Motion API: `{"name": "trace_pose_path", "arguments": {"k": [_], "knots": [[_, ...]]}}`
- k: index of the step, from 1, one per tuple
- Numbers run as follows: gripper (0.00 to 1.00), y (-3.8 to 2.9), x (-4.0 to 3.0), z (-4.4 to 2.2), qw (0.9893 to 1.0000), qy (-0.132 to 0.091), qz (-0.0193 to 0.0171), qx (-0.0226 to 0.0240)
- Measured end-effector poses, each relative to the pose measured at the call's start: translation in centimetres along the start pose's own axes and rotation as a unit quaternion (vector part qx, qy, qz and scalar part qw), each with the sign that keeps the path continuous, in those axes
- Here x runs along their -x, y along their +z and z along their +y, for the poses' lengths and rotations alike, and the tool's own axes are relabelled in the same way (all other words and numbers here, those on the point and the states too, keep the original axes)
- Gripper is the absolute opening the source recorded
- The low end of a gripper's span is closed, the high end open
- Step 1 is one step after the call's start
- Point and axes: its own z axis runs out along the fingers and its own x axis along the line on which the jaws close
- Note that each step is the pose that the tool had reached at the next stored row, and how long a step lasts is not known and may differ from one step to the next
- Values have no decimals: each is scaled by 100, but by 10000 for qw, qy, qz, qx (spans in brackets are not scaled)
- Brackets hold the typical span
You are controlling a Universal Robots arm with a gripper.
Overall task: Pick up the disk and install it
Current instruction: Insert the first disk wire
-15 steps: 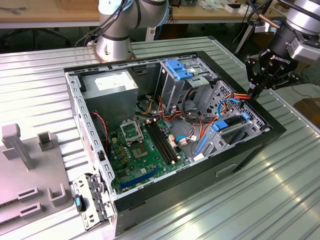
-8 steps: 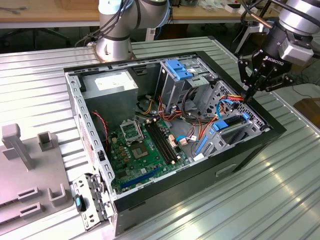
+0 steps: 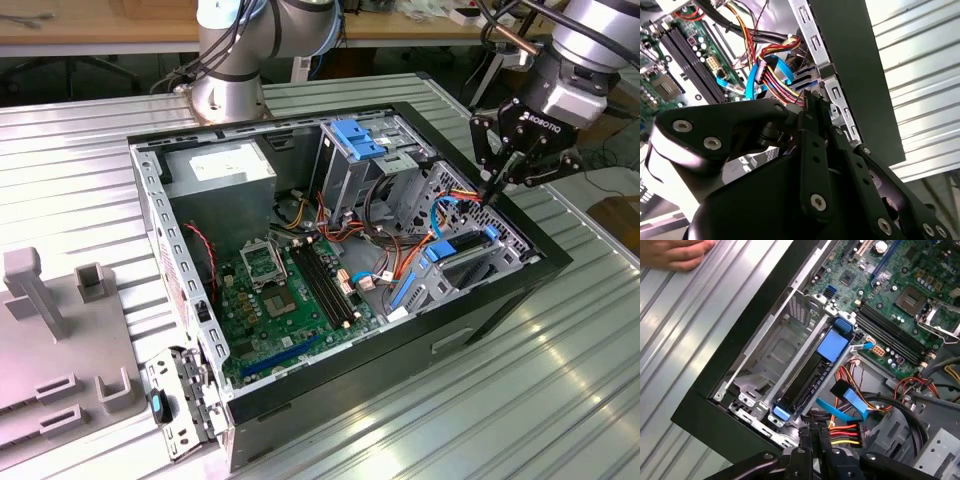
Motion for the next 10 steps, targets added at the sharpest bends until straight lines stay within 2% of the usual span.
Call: {"name": "trace_pose_path", "arguments": {"k": [2,5,10], "knots": [[17,4,0,0,9997,242,-3,0],[17,14,-6,-9,9984,573,-4,2],[17,27,-20,-31,9969,786,-7,3]]}}
